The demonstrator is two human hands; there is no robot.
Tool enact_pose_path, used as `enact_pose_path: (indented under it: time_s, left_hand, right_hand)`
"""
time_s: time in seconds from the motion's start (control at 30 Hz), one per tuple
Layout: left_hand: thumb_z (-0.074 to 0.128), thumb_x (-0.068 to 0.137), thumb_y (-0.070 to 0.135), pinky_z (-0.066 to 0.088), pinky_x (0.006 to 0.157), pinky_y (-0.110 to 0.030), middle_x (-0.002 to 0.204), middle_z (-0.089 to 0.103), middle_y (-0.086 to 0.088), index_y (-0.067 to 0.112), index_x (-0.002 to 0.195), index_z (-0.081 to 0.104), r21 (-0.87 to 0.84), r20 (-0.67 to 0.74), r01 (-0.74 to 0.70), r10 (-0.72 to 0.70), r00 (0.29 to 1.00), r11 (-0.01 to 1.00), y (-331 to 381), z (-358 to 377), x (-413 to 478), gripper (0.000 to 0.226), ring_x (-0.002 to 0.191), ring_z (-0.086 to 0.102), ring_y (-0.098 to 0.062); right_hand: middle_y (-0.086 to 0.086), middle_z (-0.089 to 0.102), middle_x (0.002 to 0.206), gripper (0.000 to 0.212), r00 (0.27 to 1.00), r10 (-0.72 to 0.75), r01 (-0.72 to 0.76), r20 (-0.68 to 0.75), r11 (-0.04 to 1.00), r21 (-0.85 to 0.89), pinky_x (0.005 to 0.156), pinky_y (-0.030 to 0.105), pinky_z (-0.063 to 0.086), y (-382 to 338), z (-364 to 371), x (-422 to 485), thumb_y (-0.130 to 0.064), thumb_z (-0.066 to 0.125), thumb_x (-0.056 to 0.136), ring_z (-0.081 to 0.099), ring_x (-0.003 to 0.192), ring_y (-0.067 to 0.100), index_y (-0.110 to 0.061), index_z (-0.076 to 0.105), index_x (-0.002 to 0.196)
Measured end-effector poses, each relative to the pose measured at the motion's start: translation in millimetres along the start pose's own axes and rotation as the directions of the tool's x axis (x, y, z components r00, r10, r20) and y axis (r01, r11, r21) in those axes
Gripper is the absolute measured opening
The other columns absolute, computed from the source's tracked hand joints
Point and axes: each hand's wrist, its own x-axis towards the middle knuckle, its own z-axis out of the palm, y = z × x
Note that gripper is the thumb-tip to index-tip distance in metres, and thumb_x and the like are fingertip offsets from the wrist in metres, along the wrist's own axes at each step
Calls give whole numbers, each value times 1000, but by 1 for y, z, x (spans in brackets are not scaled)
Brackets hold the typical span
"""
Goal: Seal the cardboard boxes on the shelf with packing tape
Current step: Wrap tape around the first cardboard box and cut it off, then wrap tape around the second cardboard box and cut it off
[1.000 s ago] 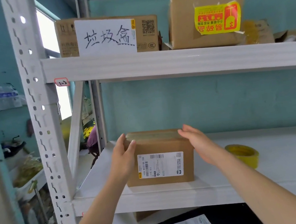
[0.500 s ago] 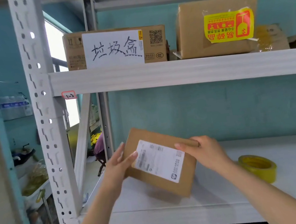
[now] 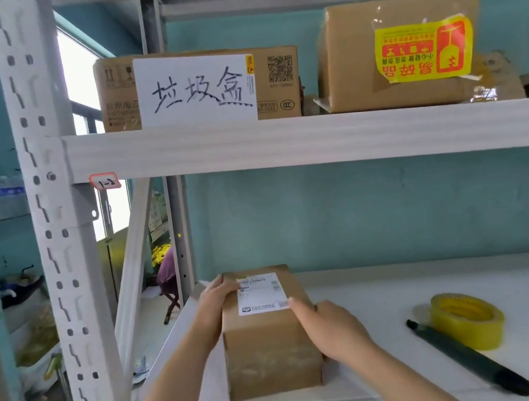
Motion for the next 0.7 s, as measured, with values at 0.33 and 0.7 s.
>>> enact_pose_path:
  time_s: [0.33, 0.7]
  left_hand:
    - [61, 88, 13, 46, 92, -30, 104, 68, 1, 21, 101, 66, 39, -121, -446, 447, 886, 894, 40, -6, -64, 17, 105, 62, -17]
    - [44, 94, 0, 44, 80, -29, 98, 62, -2, 19, 101, 59, -183, 410, -369, 412, 814, 911, 36, 112, -123, 25, 89, 59, -14]
  right_hand:
    - [20, 69, 100, 33, 989, 73, 37, -127, 716, 697, 78, 35, 50, 0, -47, -21, -33, 54, 91, 67, 82, 26, -1, 63, 89]
    - [5, 67, 88, 16, 858, 117, 304, -501, 670, 677, 76, 29, 48, 46, -116, -115, -11, 58, 88, 64, 80, 17, -22, 64, 77]
